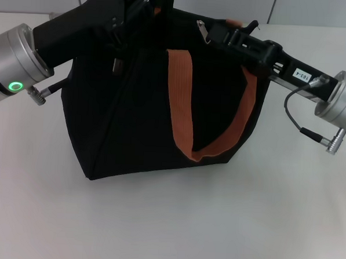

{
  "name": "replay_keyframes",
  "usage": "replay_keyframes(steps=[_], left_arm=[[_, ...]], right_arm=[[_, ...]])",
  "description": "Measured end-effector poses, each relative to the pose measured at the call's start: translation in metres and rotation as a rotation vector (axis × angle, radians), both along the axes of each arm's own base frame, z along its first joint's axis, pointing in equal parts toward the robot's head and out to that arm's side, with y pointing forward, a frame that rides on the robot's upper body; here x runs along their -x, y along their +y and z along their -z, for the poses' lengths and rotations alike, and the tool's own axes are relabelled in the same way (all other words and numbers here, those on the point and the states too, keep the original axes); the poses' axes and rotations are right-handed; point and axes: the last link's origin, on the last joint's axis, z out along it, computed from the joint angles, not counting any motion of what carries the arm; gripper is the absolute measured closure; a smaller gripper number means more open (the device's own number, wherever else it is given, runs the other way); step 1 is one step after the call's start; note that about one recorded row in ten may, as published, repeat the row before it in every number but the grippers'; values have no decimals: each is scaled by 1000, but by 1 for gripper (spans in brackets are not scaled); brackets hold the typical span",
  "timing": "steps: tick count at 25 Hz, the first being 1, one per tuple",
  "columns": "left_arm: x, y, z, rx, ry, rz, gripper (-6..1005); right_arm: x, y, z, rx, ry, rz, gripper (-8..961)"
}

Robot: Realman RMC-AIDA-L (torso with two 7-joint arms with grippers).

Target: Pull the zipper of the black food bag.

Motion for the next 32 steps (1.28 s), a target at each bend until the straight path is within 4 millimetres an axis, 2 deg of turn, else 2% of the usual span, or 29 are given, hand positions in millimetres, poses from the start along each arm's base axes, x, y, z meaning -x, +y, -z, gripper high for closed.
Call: replay_keyframes(steps=[10,25,32], left_arm=[[-1,1,0,-1,1,2,897],[-1,2,1,-2,5,-3,894],[-2,2,2,5,1,-3,893]], right_arm=[[11,3,5,23,-10,-36,480],[7,8,10,23,-53,2,481],[12,8,12,6,-75,-52,480]])
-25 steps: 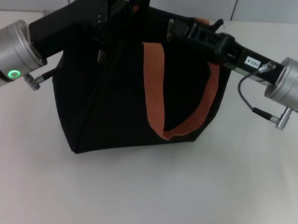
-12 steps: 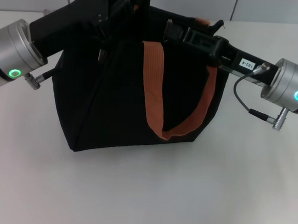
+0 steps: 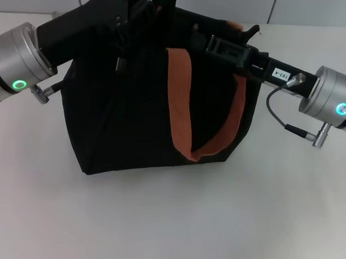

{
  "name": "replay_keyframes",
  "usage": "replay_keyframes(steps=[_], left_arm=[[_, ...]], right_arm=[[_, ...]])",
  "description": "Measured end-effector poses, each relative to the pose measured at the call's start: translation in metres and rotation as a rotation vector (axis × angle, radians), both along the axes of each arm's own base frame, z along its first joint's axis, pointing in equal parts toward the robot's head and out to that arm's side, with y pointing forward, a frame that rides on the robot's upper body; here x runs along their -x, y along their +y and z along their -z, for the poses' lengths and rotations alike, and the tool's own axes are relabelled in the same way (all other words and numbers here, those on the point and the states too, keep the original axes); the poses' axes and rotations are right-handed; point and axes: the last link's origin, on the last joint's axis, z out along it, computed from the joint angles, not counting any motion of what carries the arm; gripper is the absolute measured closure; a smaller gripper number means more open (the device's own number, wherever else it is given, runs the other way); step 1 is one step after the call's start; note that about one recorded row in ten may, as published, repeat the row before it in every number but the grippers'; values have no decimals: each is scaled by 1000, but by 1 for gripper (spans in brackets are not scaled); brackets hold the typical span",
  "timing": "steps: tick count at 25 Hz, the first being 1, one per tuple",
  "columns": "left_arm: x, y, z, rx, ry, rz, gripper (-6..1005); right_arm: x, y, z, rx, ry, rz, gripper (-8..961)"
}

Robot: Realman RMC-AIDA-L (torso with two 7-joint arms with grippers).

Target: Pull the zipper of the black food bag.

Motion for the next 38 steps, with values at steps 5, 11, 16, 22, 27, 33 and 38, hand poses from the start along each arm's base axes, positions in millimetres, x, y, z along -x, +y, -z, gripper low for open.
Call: replay_keyframes(steps=[5,11,16,22,27,33,38], left_arm=[[-1,0,0,1,-1,1,892],[0,1,0,0,1,-1,891],[0,1,0,0,1,-1,890],[0,0,0,0,1,-2,889],[0,0,0,-5,3,0,888],[0,0,0,-5,2,4,887],[0,-1,0,-4,0,6,886]], right_arm=[[5,-4,-3,-15,23,-51,480],[6,-4,-3,-17,17,-67,481],[4,-2,-3,-27,16,-47,481],[4,-2,-4,-31,20,-41,480],[1,-2,-4,-34,28,-21,481],[4,0,0,-22,36,-4,550],[2,-1,1,-13,36,13,762]])
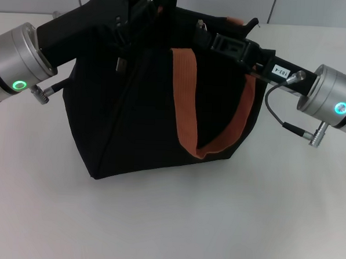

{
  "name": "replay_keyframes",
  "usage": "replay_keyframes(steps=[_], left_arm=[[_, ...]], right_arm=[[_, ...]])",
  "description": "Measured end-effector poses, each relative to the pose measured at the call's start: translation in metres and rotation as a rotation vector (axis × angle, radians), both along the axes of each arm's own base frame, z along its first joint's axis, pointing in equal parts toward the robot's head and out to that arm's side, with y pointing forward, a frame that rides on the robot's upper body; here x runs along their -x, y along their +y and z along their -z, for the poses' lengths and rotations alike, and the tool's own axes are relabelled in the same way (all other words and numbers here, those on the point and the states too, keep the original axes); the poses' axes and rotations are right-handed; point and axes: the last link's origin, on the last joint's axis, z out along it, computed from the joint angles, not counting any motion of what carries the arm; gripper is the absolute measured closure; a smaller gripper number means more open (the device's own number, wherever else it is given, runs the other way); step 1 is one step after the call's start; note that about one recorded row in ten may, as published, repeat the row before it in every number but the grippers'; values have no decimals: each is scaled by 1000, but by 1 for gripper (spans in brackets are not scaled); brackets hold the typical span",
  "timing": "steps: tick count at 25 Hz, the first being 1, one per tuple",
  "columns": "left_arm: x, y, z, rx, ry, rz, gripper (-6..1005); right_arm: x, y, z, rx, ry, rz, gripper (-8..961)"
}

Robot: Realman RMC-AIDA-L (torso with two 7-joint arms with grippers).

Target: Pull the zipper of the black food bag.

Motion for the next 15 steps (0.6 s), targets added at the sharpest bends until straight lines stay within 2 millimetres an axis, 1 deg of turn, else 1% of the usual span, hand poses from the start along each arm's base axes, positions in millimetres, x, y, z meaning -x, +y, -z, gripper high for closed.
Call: replay_keyframes(steps=[2,7,15], left_arm=[[0,0,0,0,0,0,885],[0,0,0,0,0,-1,884],[3,-2,0,0,-2,-7,883]], right_arm=[[-1,0,0,2,1,3,834],[-1,-1,0,6,2,6,955],[-6,-3,-5,0,9,9,955]])
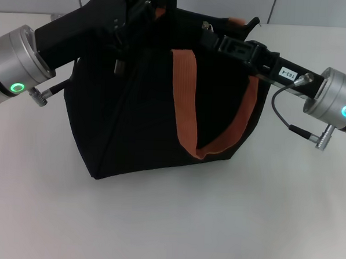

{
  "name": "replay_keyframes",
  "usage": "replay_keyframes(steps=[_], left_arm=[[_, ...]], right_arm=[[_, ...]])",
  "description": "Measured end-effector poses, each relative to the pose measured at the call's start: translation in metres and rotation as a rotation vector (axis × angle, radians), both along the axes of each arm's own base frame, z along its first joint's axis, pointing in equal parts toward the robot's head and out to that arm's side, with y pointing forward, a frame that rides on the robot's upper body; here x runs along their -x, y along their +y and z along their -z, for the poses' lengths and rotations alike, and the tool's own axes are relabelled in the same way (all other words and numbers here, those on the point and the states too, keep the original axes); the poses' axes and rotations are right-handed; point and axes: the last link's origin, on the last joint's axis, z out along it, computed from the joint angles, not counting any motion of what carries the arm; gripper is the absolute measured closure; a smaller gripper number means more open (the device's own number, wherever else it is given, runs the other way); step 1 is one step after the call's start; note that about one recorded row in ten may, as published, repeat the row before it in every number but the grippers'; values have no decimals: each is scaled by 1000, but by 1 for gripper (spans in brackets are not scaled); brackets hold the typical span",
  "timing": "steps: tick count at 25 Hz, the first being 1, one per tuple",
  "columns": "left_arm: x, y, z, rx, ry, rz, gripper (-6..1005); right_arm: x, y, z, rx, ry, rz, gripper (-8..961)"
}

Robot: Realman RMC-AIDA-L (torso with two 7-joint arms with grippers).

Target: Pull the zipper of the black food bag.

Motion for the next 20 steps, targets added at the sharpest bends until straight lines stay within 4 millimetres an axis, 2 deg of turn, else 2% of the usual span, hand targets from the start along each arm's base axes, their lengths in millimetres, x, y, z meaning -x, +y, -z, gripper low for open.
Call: replay_keyframes(steps=[20], left_arm=[[1,-5,-11,-20,-54,18,879]], right_arm=[[-23,-5,-5,13,-16,94,954]])
